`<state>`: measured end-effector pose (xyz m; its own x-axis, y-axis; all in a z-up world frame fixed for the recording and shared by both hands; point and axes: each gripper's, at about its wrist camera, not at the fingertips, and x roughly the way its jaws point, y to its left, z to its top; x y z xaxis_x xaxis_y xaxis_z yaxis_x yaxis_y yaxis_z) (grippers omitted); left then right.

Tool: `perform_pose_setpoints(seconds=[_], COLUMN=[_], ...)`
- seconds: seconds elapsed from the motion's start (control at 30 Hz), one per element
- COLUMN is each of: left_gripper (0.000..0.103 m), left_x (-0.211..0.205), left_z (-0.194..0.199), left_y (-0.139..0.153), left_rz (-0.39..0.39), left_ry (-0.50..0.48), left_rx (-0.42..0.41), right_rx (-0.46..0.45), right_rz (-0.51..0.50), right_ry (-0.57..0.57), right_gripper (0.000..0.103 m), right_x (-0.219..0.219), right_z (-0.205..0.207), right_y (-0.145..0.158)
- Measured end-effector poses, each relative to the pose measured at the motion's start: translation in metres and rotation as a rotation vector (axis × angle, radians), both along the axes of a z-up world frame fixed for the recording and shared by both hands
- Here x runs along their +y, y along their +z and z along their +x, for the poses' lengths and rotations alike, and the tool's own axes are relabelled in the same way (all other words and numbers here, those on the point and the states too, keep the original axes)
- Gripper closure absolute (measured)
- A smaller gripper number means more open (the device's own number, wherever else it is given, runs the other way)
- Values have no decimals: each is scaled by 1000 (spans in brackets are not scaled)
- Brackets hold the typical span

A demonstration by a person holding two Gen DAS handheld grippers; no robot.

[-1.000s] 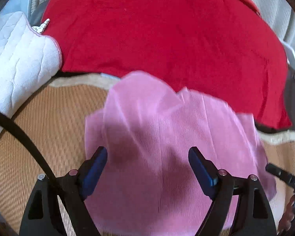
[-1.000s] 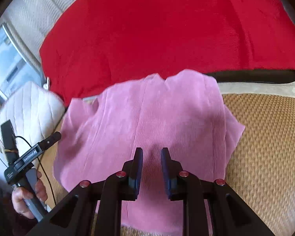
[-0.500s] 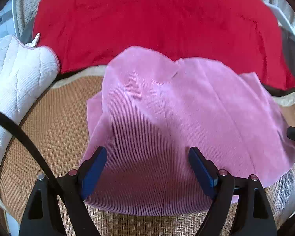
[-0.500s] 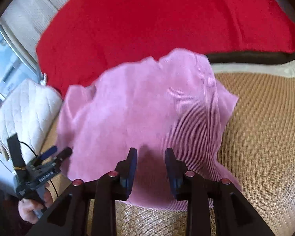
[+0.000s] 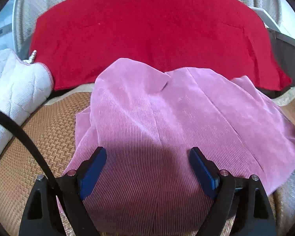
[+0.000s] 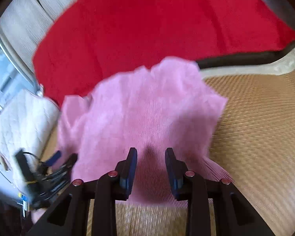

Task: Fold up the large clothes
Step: 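Open both tools and withdraw from the folded jacket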

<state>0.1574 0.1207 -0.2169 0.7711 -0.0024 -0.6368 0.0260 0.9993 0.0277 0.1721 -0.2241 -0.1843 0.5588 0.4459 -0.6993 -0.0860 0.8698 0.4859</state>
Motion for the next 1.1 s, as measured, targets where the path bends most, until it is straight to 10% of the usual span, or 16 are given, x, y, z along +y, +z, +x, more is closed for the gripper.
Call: perform_pose_setpoints(seconds=[0.5, 0.7, 0.8, 1.1], left_gripper=[16, 15, 10, 0], left_x=[-28, -88, -111, -134], left_z=[-59, -93, -109, -154], left_y=[42, 85, 113, 153], left_rz=[62, 117, 22, -49], left_ry=[252, 109, 23, -142], left_rx=[-240, -299, -317, -392], right_rx=[-210, -289, -390, -522], right_rz=[-9, -6, 29, 11], right_ry=[-217, -288, -371, -402], right_gripper=[70, 63, 21, 21], right_x=[-140, -182, -200, -193], right_z=[-180, -237, -263, -279], right_y=[48, 87, 111, 151])
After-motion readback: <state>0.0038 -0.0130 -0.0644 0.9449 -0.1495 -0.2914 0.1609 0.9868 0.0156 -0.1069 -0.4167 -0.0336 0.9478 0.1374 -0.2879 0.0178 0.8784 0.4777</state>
